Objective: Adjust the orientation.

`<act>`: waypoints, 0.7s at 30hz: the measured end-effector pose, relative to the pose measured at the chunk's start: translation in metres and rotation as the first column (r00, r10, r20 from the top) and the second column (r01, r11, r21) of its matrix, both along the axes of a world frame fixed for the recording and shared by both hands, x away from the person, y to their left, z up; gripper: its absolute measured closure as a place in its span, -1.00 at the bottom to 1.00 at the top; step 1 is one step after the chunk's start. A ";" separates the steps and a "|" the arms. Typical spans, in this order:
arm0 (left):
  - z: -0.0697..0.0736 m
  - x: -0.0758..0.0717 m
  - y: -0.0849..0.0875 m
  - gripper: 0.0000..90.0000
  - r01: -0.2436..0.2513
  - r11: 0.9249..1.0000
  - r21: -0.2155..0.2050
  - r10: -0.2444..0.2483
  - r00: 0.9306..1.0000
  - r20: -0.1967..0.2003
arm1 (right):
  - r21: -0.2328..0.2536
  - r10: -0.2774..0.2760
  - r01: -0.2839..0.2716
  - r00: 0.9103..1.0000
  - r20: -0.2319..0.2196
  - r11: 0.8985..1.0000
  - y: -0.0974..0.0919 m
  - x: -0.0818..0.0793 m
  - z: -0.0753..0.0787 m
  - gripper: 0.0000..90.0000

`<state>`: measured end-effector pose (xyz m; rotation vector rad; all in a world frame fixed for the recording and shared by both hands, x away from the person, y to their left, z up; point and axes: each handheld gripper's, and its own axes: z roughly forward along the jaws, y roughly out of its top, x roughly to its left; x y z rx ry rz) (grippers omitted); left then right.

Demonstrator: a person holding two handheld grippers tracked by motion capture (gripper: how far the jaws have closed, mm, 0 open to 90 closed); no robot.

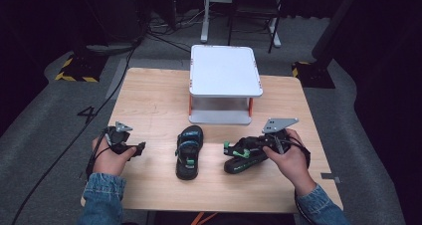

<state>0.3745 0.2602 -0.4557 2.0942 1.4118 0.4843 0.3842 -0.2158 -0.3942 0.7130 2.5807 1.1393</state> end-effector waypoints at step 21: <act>-0.001 0.023 -0.020 -0.42 0.062 0.998 -0.011 -0.062 0.998 0.003 | -0.177 -0.014 -0.034 0.965 -0.261 0.984 -0.020 -0.035 -0.005 0.62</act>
